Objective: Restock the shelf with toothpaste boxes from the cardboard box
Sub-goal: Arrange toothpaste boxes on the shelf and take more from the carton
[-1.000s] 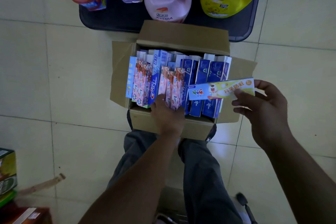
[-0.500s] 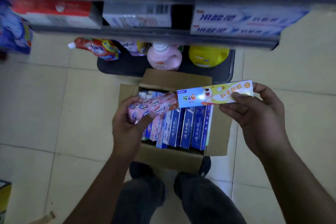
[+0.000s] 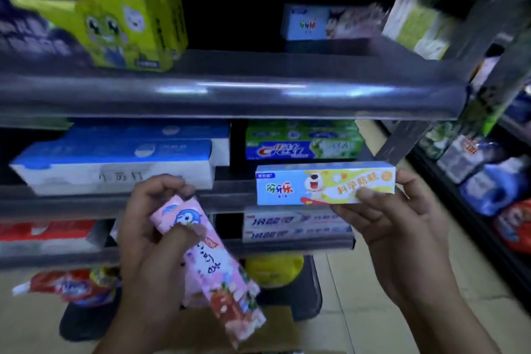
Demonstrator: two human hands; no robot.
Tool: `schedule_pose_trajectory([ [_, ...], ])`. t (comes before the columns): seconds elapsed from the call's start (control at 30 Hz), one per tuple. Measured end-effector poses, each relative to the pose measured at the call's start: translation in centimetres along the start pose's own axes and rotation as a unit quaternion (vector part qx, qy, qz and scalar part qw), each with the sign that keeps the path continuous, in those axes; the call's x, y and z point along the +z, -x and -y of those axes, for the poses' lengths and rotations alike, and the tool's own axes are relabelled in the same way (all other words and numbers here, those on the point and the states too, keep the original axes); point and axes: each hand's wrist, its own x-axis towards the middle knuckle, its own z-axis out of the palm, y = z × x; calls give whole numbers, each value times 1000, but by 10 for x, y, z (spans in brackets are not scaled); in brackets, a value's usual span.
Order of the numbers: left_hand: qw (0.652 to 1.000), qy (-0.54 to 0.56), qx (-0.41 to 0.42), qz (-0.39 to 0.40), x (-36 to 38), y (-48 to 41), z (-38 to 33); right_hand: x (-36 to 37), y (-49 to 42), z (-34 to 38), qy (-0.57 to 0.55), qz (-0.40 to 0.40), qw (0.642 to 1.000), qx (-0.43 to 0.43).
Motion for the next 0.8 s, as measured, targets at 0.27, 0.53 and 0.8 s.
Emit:
schedule_pose_trajectory([
  [0.27, 980, 35, 7, 195, 43, -7, -10, 6, -5, 5, -31, 38, 988, -149],
  [0.53, 967, -21, 102, 231, 67, -33, -97, 34, -26, 80, 95, 20, 952, -289],
  [0.8, 977, -85, 88, 174, 112, -94, -133, 44, -101, 129, 276, -2, 896, -346],
])
